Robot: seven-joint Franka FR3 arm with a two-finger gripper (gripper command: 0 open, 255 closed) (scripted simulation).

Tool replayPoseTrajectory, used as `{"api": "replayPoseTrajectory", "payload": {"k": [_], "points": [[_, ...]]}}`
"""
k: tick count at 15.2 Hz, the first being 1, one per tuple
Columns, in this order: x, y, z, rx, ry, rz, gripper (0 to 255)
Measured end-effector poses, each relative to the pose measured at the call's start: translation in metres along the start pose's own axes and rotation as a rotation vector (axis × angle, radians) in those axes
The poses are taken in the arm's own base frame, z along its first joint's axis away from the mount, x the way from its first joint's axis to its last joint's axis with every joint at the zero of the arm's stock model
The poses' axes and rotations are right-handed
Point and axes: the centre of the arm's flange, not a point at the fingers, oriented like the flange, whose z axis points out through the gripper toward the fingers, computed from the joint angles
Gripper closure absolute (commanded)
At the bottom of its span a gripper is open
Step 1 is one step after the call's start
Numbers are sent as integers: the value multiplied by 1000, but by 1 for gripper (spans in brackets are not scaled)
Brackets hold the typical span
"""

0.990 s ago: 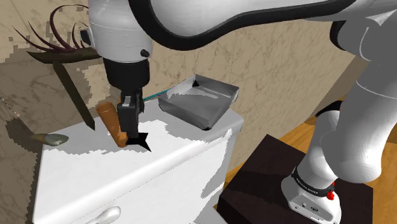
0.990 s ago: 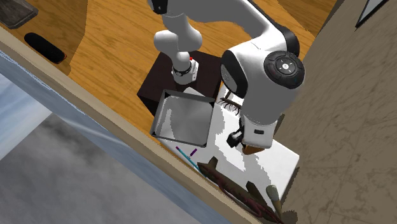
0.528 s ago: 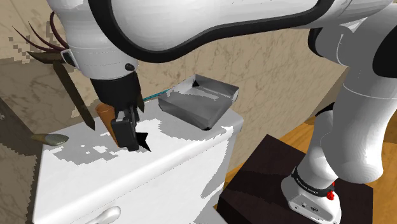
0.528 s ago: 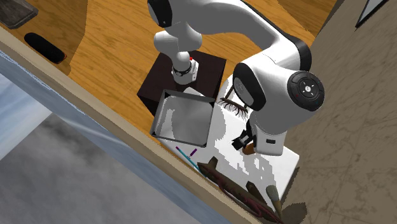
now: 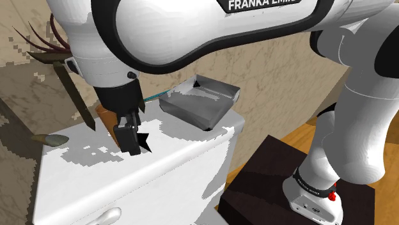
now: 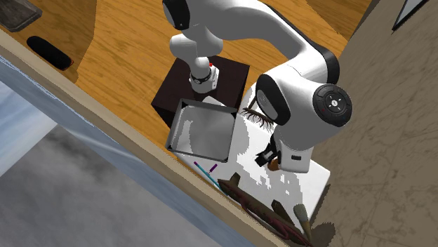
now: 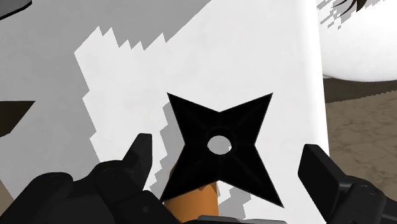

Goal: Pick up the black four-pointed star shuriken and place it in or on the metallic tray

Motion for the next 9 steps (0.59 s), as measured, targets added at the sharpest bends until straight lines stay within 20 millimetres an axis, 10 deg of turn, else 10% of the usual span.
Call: {"api": "replayPoseTrajectory", "payload": {"k": [1,9], "points": [[0,0,0,0,0,0,255],[0,0,0,0,0,0,255]]}}
